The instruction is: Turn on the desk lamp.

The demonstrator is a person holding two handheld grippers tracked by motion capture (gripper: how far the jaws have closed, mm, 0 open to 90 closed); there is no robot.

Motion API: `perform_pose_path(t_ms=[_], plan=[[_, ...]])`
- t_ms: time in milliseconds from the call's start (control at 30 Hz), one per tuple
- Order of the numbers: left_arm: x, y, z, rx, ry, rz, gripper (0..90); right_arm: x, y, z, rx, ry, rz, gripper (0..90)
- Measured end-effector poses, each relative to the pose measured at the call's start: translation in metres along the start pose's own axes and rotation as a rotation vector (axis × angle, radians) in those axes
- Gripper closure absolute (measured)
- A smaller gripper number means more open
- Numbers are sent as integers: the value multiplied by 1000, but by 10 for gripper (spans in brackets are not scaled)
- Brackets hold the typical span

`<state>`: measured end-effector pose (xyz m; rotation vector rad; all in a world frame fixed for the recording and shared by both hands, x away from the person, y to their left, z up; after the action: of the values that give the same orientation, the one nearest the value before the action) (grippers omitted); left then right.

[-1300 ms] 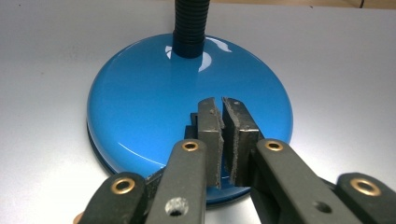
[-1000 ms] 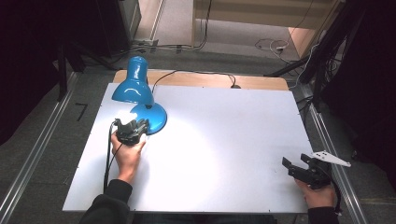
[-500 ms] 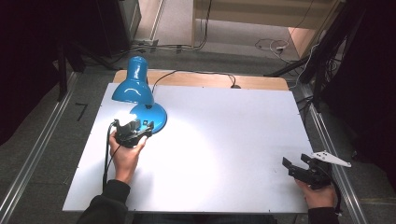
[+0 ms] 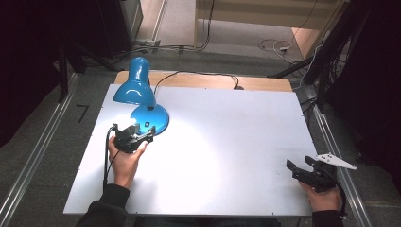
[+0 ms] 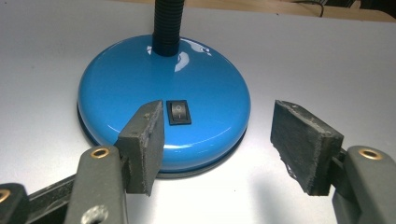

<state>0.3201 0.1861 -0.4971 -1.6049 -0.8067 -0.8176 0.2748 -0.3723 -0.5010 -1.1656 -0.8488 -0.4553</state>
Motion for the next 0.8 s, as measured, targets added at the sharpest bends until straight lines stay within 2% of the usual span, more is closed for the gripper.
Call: perform_pose_path(t_ms=[367, 800], plan=[[-4, -9, 2, 14, 9, 6, 326, 0, 0, 0, 0, 1, 0, 175], [-8, -20, -1, 8, 21, -7, 308, 0, 0, 0, -2, 2, 1, 175]])
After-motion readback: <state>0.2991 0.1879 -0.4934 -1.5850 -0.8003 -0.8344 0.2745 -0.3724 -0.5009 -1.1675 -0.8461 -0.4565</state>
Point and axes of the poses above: each handheld gripper's, and its own axes: y roughly forward along the jaws, x roughly out of its top, z roughly to its left, the point moved 2 cm from there along y, roughly forward along the jaws, and after that the axes turned 5 degrees about x, right-handed, at the moved point
